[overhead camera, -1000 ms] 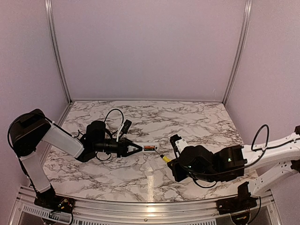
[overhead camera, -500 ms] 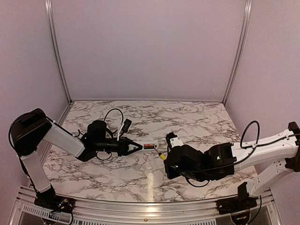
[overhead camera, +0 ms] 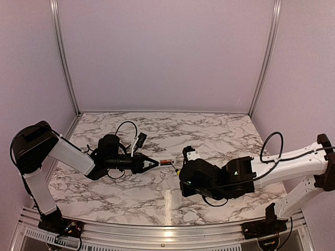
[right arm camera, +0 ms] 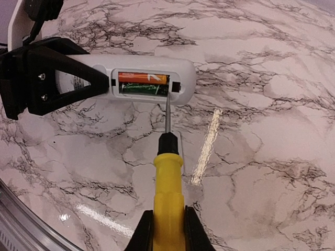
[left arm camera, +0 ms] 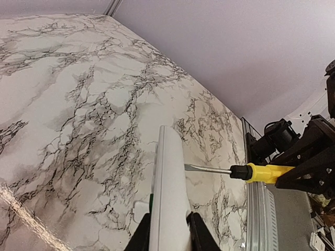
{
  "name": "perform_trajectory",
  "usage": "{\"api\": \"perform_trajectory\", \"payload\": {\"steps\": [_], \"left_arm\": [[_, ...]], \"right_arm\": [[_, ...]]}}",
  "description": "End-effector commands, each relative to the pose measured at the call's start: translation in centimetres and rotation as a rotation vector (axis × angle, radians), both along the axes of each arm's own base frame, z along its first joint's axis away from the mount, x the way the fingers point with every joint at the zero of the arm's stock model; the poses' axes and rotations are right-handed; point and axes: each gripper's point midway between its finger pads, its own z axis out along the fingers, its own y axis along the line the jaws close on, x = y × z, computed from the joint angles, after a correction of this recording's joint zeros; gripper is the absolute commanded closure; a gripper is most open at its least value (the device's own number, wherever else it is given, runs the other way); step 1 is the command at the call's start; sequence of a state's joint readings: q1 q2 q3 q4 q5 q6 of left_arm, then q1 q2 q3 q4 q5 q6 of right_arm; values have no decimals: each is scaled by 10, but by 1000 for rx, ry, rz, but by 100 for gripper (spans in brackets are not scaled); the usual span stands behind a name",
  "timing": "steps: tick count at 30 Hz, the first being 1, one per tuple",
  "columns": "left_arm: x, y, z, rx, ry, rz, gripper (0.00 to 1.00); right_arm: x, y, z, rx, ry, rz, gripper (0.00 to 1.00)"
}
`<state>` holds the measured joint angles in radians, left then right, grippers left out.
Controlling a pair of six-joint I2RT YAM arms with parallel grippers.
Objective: Unload the batteries from the remote control
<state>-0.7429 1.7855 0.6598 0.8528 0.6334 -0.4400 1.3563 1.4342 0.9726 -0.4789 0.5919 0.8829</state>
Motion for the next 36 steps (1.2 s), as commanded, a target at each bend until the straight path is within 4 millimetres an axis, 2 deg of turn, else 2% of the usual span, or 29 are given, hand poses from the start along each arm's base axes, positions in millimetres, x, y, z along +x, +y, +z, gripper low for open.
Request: {"api": "perform_trajectory", "payload": {"steps": [1,6,10,14,23,29,33,36], "left_arm": [[-27,-16,23,-66,-44,-163,100],[-28,-17,23,-63,-46,-167,100],[-28,-17,22,-61,-45,-172,100],[-29,-17,21,-59,-44,-179,100],[-28,-18,16,-35,-53,-184,100],[-28,-18,14,-29,-60,-188,100],[-31,-19,14,-30,-61,-202,100],[-31,-19,14,-30,-61,-204,100]], "right_arm": [[31,3,17,111,-37,-104,100],[36,8,17,152,-35,-46,100],[34,12,26,237,-56,85,100],[32,1,27,264,-88,164,100],[30,-10,28,277,-146,279,100],[28,-14,30,262,-162,296,100],[25,-8,31,272,-159,329,100],[35,-11,28,269,-112,255,100]]}}
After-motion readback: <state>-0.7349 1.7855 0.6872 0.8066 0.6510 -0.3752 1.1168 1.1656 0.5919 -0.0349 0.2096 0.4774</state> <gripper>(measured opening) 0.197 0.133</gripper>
